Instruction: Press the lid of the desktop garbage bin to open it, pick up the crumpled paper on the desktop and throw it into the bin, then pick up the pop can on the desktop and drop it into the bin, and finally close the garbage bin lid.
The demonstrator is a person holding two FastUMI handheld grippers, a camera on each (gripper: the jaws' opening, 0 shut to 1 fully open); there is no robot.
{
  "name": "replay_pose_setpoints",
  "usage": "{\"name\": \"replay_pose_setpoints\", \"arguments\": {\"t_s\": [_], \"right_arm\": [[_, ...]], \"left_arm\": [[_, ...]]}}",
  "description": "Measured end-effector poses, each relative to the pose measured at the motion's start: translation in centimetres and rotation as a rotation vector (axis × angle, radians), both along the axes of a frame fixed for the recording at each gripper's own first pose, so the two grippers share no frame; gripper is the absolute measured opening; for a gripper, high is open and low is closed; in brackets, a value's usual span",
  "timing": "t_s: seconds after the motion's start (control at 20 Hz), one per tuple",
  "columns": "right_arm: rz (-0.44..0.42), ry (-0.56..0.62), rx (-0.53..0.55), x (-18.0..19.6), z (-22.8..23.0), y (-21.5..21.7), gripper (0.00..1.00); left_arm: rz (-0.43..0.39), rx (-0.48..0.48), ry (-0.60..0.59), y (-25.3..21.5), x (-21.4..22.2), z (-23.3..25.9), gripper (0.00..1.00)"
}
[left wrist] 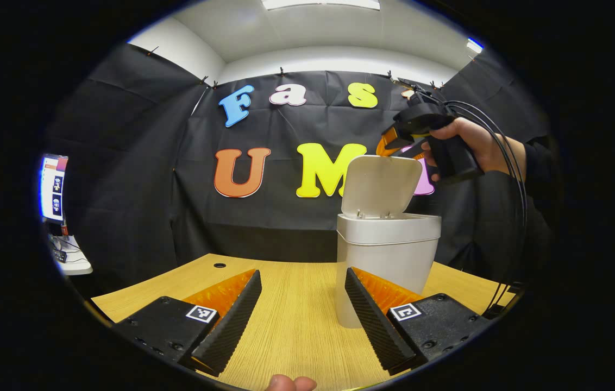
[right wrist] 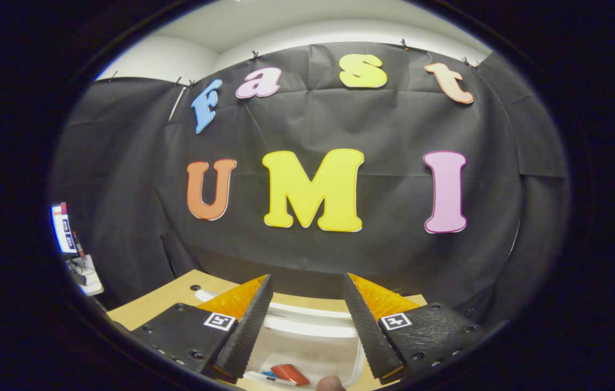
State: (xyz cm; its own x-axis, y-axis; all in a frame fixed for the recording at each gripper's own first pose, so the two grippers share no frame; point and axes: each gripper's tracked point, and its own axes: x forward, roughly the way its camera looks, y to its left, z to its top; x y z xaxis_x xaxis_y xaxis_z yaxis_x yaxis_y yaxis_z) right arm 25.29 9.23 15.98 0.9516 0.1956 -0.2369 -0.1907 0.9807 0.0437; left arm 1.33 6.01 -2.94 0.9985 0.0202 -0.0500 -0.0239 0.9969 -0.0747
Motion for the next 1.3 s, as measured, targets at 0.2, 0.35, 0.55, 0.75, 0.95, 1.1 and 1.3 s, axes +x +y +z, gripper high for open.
{"name": "replay_pose_setpoints", "arguments": {"t_s": [0.2, 0.35, 0.55, 0.75, 0.95, 1.1, 1.3], "right_arm": [[0.032, 0.031, -0.02, -2.4, -2.9, 0.3, 0.82], [0.041, 0.053, -0.024, -3.4, -5.6, 0.1, 0.82], [0.055, 0.13, -0.002, -4.5, -9.8, 0.2, 0.84], [0.063, 0.14, 0.017, -5.1, -11.2, 0.2, 0.86], [0.053, 0.113, 0.008, -5.0, -11.5, 0.2, 0.86], [0.055, 0.105, 0.016, -5.0, -11.7, 0.3, 0.86], [0.056, 0.1, 0.02, -5.1, -11.8, 0.3, 0.87]], "left_arm": [[-0.006, 0.004, -0.005, -0.2, -0.2, 0.3, 0.99], [-0.011, 0.006, -0.007, -0.4, -0.1, 0.3, 0.99], [-0.006, 0.006, -0.013, -0.3, -0.3, 0.6, 1.0], [0.0, 0.005, -0.014, -0.1, -0.3, 0.6, 0.99], [0.0, 0.004, -0.012, -0.1, -0.3, 0.4, 0.99], [0.0, 0.007, -0.01, -0.2, -0.3, 0.2, 1.0], [-0.008, -0.004, 0.0, -0.3, -0.1, 0.0, 0.99]]}}
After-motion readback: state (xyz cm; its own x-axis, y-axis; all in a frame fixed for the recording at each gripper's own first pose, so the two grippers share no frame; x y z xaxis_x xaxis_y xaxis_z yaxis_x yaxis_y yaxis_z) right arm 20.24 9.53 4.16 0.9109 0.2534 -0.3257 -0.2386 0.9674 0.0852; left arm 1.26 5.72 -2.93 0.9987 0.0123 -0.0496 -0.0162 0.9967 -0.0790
